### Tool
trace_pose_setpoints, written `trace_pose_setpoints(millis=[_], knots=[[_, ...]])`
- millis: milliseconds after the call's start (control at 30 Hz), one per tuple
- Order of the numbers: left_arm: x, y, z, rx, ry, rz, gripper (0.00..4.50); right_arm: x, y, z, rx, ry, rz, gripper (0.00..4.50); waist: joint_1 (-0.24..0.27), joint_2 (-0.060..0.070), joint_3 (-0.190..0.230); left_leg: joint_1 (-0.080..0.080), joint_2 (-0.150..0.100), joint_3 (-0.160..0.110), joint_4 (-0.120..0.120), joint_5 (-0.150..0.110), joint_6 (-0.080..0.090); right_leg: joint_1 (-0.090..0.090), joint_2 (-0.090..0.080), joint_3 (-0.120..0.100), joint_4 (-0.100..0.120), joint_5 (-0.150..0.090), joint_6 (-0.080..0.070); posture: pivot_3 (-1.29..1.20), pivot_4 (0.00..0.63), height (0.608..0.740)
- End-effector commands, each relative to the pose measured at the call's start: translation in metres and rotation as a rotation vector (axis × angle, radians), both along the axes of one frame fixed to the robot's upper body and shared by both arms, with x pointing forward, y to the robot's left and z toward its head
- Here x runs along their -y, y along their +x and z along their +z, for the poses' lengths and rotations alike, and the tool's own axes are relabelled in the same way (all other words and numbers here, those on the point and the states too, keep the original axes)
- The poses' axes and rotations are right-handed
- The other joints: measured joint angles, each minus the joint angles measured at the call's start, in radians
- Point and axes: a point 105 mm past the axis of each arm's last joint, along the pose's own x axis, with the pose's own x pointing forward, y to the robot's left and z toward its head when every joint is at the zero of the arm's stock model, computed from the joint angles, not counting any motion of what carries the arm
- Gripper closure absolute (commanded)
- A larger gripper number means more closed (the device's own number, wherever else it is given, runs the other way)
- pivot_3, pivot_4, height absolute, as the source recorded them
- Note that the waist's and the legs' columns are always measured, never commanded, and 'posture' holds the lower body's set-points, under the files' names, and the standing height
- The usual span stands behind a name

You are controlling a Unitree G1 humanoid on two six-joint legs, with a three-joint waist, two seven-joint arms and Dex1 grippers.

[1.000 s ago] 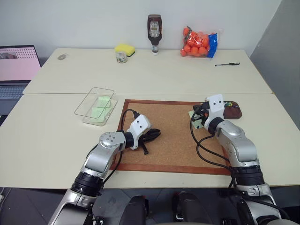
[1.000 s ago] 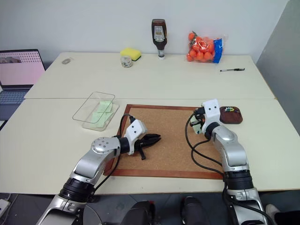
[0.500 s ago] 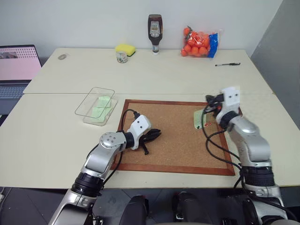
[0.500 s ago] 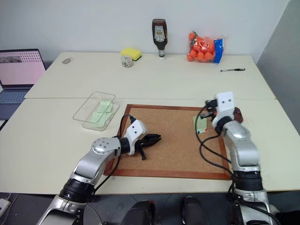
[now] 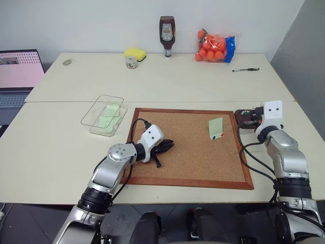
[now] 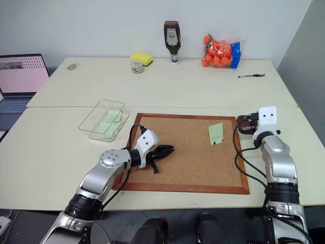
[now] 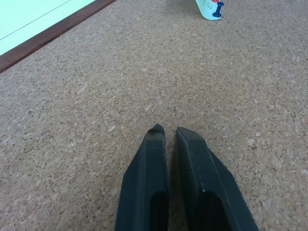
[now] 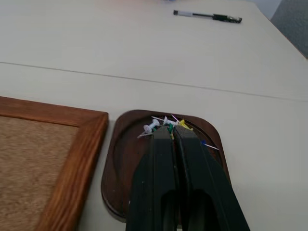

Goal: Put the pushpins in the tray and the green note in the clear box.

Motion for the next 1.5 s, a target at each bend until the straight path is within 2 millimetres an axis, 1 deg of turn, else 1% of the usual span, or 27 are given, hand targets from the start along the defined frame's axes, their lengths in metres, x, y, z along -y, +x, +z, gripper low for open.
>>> trace_pose_setpoints(millis=[33,67,133,167,200,267,300,333,467,533,600,767,867,933,1033,1133,1367,1500], knots=[[-0.002,0.001,-0.001,0.001,0.021,0.008,4.06,-0.003,0.009,0.017,0.071,-0.018,0.013,4.06,0.0,0.0,0.0,0.0,0.0,0.0,0.0,0.0,0.0,0.0,0.0,0.0,0.0,0.0,0.0,0.0,0.15,0.74],[-0.002,0.001,-0.001,0.002,0.021,0.009,4.06,-0.003,0.01,0.016,0.069,-0.021,0.013,3.99,0.0,0.0,0.0,0.0,0.0,0.0,0.0,0.0,0.0,0.0,0.0,0.0,0.0,0.0,0.0,0.0,0.15,0.74],[-0.002,0.002,-0.001,0.002,0.021,0.011,4.06,-0.003,0.011,0.016,0.067,-0.025,0.015,3.52,0.0,0.0,0.0,0.0,0.0,0.0,0.0,0.0,0.0,0.0,0.0,0.0,0.0,0.0,0.0,0.0,0.15,0.74],[-0.002,0.002,-0.001,0.002,0.02,0.011,4.06,-0.003,0.011,0.016,0.068,-0.027,0.016,3.44,0.0,0.0,0.0,0.0,0.0,0.0,0.0,0.0,0.0,0.0,0.0,0.0,0.0,0.0,0.0,0.0,0.15,0.74],[-0.002,0.002,-0.001,0.002,0.02,0.012,4.06,-0.003,0.011,0.016,0.069,-0.029,0.017,3.17,0.0,0.0,0.0,0.0,0.0,0.0,0.0,0.0,0.0,0.0,0.0,0.0,0.0,0.0,0.0,0.0,0.15,0.74],[-0.002,0.002,-0.001,0.002,0.02,0.012,4.06,-0.003,0.01,0.019,0.078,-0.031,0.017,2.9,0.0,0.0,0.0,0.0,0.0,0.0,0.0,0.0,0.0,0.0,0.0,0.0,0.0,0.0,0.0,0.0,0.15,0.74],[-0.002,0.001,-0.001,0.002,0.02,0.013,4.06,-0.002,0.009,0.02,0.083,-0.032,0.017,2.63,0.0,0.0,0.0,0.0,0.0,0.0,0.0,0.0,0.0,0.0,0.0,0.0,0.0,0.0,0.0,0.0,0.15,0.74],[-0.002,0.001,-0.001,0.002,0.019,0.013,4.06,-0.002,0.009,0.021,0.088,-0.033,0.014,2.47,0.0,0.0,0.0,0.0,0.0,0.0,0.0,0.0,0.0,0.0,0.0,0.0,0.0,0.0,0.0,0.0,0.15,0.74],[-0.001,0.002,-0.001,0.002,0.018,0.01,4.06,-0.007,0.002,0.031,0.13,-0.024,0.043,2.47,0.0,0.0,0.0,0.0,0.001,0.0,0.0,0.0,0.0,0.0,0.0,0.0,0.0,0.0,0.0,0.0,0.15,0.74],[-0.001,0.002,-0.001,0.003,0.017,0.011,4.06,-0.017,-0.006,0.036,0.152,-0.001,0.099,2.47,0.0,0.0,0.0,0.0,0.001,0.0,0.0,0.0,0.0,0.0,0.0,0.0,0.0,0.0,0.0,0.0,0.15,0.74],[-0.001,0.002,-0.001,0.004,0.016,0.011,4.06,-0.026,-0.018,0.035,0.148,-0.007,0.162,2.47,0.001,0.0,0.0,0.0,0.001,-0.001,0.0,0.0,0.0,0.0,0.0,0.0,0.0,0.0,0.0,0.0,0.15,0.74],[-0.001,0.002,-0.001,0.004,0.019,0.009,4.06,-0.053,-0.05,0.019,0.077,0.036,0.309,2.47,0.002,0.001,0.0,-0.001,0.001,-0.001,0.0,0.0,0.0,0.0,0.001,-0.001,-0.001,0.0,0.0,0.0,0.15,0.74],[-0.001,0.002,-0.001,0.005,0.021,0.007,4.06,-0.067,-0.064,0.007,0.02,0.031,0.368,2.47,0.002,0.001,0.0,-0.001,0.001,-0.001,0.0,0.0,0.0,0.0,0.001,-0.001,-0.001,0.0,0.001,0.0,0.15,0.74],[-0.001,0.003,-0.001,0.006,0.023,0.004,4.06,-0.074,-0.068,0.0,-0.009,0.033,0.392,2.47,0.001,0.001,-0.001,0.0,0.001,-0.001,0.0,0.0,0.0,0.0,0.001,-0.001,-0.001,0.001,0.001,0.0,0.15,0.74],[-0.002,0.003,-0.001,0.008,0.025,0.002,4.06,-0.085,-0.072,-0.01,-0.057,0.021,0.438,2.47,0.001,0.001,-0.001,0.0,0.002,-0.001,0.0,0.0,0.0,0.0,0.001,-0.001,-0.001,0.001,0.002,0.0,0.15,0.74],[-0.002,0.004,-0.001,0.008,0.026,0.003,4.06,-0.089,-0.072,-0.015,-0.073,0.013,0.453,2.47,0.002,0.001,-0.001,0.0,0.002,-0.001,0.0,0.0,0.0,0.0,0.001,-0.001,-0.001,0.001,0.002,0.0,0.15,0.74],[-0.002,0.004,-0.002,0.009,0.027,0.005,4.06,-0.083,-0.062,-0.017,-0.065,-0.007,0.407,2.47,0.002,0.001,-0.001,0.0,0.002,-0.001,0.0,0.0,0.0,0.0,0.001,-0.001,-0.002,0.001,0.002,0.0,0.15,0.74],[-0.003,0.004,-0.002,0.01,0.027,0.006,4.06,-0.082,-0.059,-0.017,-0.061,-0.008,0.4,2.47,0.002,0.001,-0.001,0.0,0.002,-0.001,0.0,0.0,0.0,0.0,0.001,-0.002,-0.002,0.001,0.002,0.0,0.15,0.74]])
